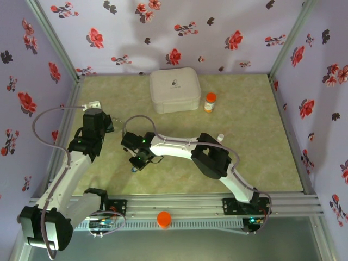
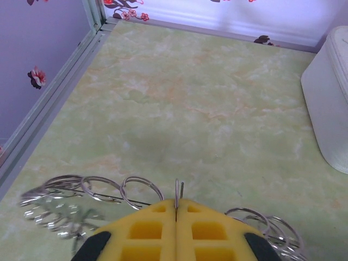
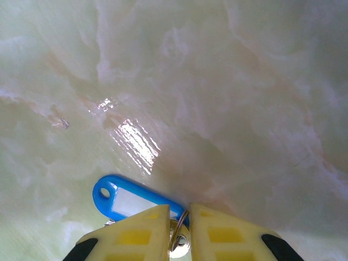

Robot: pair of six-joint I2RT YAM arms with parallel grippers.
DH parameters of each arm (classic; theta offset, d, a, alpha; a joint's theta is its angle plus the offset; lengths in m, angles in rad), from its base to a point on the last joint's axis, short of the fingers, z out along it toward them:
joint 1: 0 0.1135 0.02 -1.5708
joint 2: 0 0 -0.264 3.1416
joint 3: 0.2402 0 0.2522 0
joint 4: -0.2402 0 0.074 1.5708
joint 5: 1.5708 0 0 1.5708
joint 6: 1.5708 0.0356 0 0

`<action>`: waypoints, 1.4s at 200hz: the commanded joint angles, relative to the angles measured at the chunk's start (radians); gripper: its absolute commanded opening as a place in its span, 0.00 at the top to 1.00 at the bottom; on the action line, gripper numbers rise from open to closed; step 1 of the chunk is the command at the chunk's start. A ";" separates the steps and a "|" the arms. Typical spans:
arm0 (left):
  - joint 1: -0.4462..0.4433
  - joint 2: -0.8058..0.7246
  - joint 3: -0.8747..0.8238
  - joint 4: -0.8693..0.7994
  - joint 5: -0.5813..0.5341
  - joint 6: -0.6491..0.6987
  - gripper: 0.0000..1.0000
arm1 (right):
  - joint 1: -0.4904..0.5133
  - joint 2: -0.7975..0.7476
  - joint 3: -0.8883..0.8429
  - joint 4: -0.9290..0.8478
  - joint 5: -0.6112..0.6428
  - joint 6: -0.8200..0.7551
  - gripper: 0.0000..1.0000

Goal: Put the keys on the keyring

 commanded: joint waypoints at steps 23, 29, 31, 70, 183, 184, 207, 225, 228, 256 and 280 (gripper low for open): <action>0.008 -0.020 -0.010 0.038 -0.025 -0.011 1.00 | 0.010 -0.014 0.005 -0.040 0.038 0.001 0.86; 0.007 -0.021 -0.010 0.038 -0.024 -0.009 1.00 | 0.010 -0.015 0.003 -0.040 0.040 0.001 0.86; 0.008 -0.021 -0.010 0.037 -0.024 -0.009 1.00 | 0.010 -0.015 0.003 -0.039 0.040 0.001 0.86; 0.008 -0.014 -0.005 0.038 -0.012 -0.002 1.00 | 0.010 -0.037 -0.005 -0.022 0.037 0.000 0.93; -0.104 -0.032 -0.017 0.196 0.243 0.169 1.00 | -0.092 -0.444 -0.518 0.296 0.009 0.021 1.00; -0.106 -0.032 -0.017 0.197 0.246 0.172 1.00 | -0.094 -0.447 -0.526 0.297 0.009 0.023 1.00; -0.167 -0.020 -0.026 0.250 0.310 0.232 1.00 | -0.144 -0.509 -0.655 0.300 0.023 0.043 1.00; -0.213 0.000 -0.027 0.278 0.334 0.256 1.00 | -0.177 -0.532 -0.718 0.293 0.032 0.054 1.00; -0.219 0.006 -0.027 0.282 0.336 0.277 1.00 | -0.181 -0.534 -0.727 0.293 0.034 0.056 1.00; -0.262 0.064 -0.010 0.301 0.331 0.290 1.00 | -0.200 -0.533 -0.748 0.284 0.066 0.070 1.00; -0.292 0.096 -0.005 0.314 0.321 0.300 1.00 | -0.201 -0.528 -0.754 0.286 0.076 0.097 1.00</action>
